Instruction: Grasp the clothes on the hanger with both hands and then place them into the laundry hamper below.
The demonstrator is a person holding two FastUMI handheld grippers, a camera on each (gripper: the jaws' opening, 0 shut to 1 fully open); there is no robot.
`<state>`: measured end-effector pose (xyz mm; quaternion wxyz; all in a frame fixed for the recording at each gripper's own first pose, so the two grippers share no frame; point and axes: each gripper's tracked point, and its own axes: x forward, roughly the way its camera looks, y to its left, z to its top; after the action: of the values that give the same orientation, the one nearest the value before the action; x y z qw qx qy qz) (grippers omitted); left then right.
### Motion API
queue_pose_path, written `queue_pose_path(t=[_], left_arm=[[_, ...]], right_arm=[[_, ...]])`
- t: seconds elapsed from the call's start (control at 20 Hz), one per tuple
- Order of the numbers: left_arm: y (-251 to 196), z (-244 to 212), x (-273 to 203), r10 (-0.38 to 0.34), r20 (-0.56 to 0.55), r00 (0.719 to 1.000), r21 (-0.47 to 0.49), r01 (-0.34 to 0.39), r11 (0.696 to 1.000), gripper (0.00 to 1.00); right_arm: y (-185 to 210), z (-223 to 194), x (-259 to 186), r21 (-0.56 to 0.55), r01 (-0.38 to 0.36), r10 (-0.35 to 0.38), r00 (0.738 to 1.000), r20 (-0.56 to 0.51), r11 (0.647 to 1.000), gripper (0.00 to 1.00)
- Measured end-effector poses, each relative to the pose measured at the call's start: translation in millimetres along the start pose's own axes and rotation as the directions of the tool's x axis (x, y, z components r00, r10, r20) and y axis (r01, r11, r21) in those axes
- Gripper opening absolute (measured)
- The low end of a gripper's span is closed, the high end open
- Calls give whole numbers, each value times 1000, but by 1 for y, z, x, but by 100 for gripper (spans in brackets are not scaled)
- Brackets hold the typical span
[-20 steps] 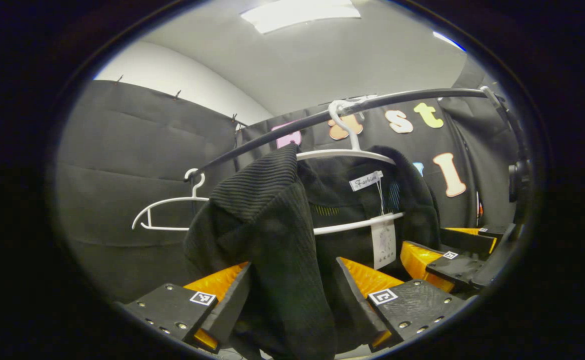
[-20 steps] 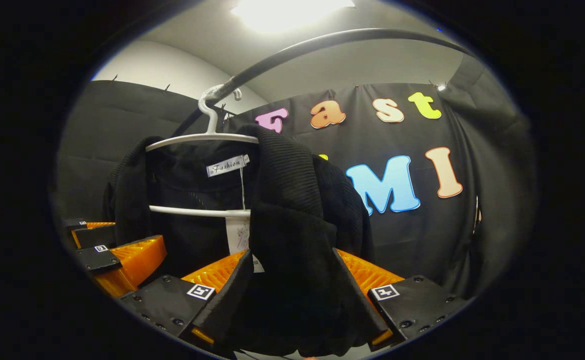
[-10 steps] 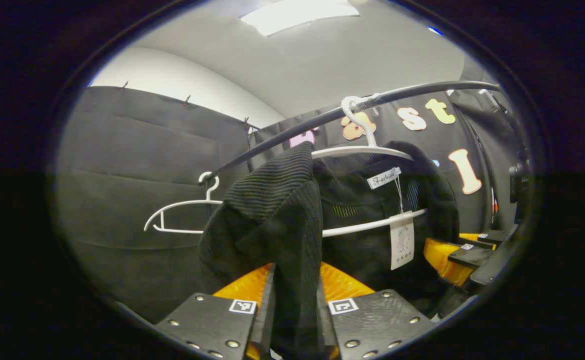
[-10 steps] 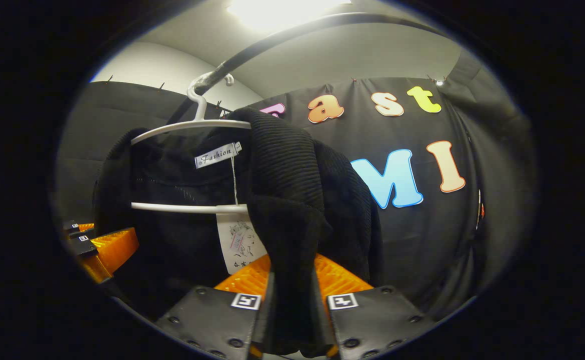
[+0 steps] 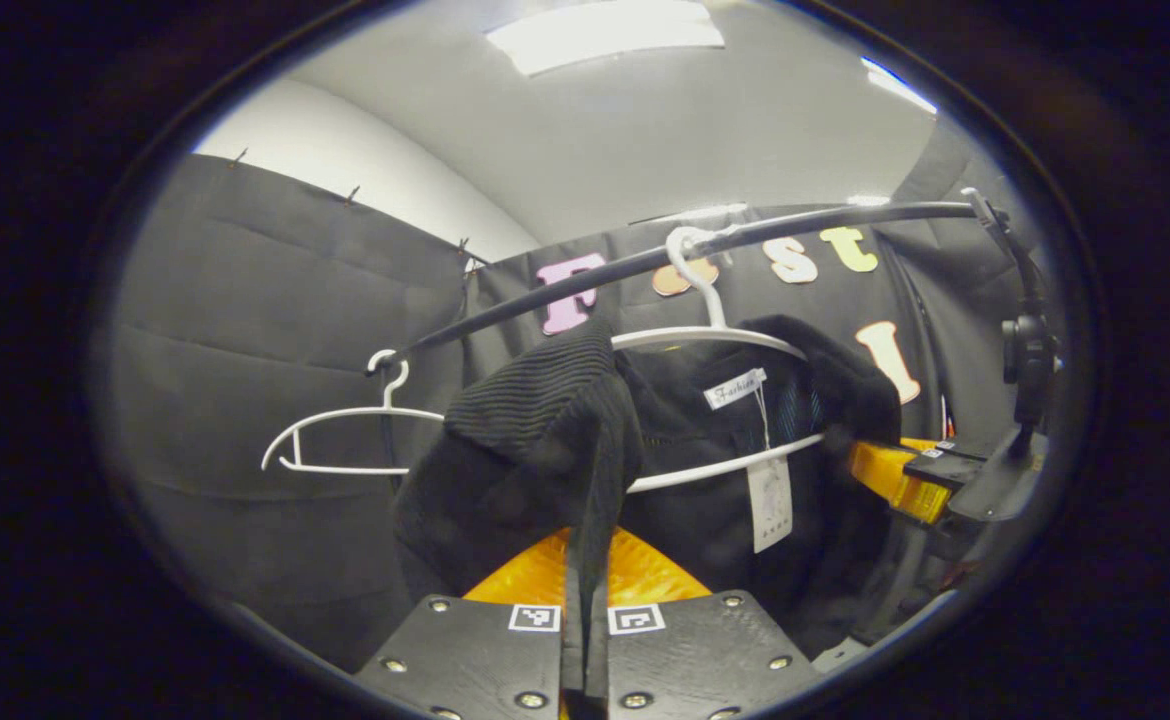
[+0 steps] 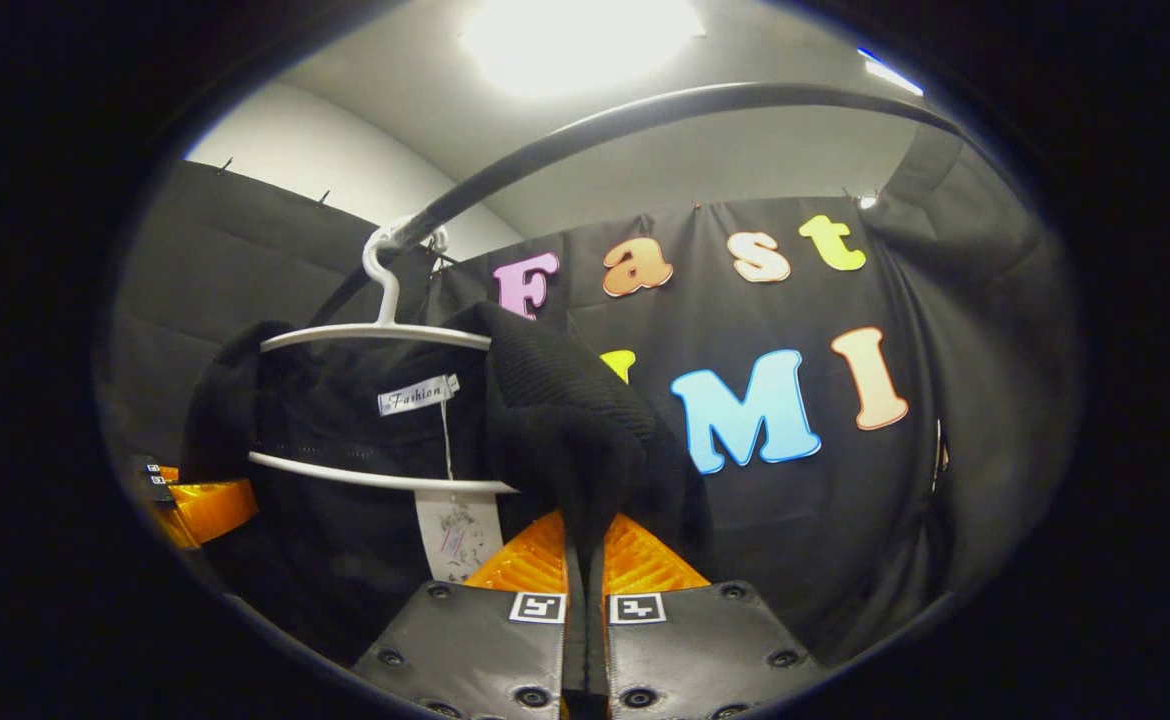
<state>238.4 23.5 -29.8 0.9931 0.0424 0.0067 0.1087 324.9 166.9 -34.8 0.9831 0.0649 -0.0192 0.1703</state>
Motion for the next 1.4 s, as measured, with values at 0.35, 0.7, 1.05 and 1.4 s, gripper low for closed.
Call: queue_pose_path(t=[0.35,0.7,1.05,1.4], left_arm=[[16,46,-14,-1,54,999,28,0,1000,2],[53,98,-29,9,118,993,16,-11,1000,2],[95,123,-11,49,166,985,70,-62,996,2],[125,102,26,3,125,992,80,-13,997,2]], right_arm=[[-29,42,0,-51,72,-67,994,89,996,2],[-55,66,5,-59,145,-136,982,133,988,2],[-77,75,19,-64,196,-184,971,154,979,1],[-93,63,34,-67,205,-196,972,126,976,1]])
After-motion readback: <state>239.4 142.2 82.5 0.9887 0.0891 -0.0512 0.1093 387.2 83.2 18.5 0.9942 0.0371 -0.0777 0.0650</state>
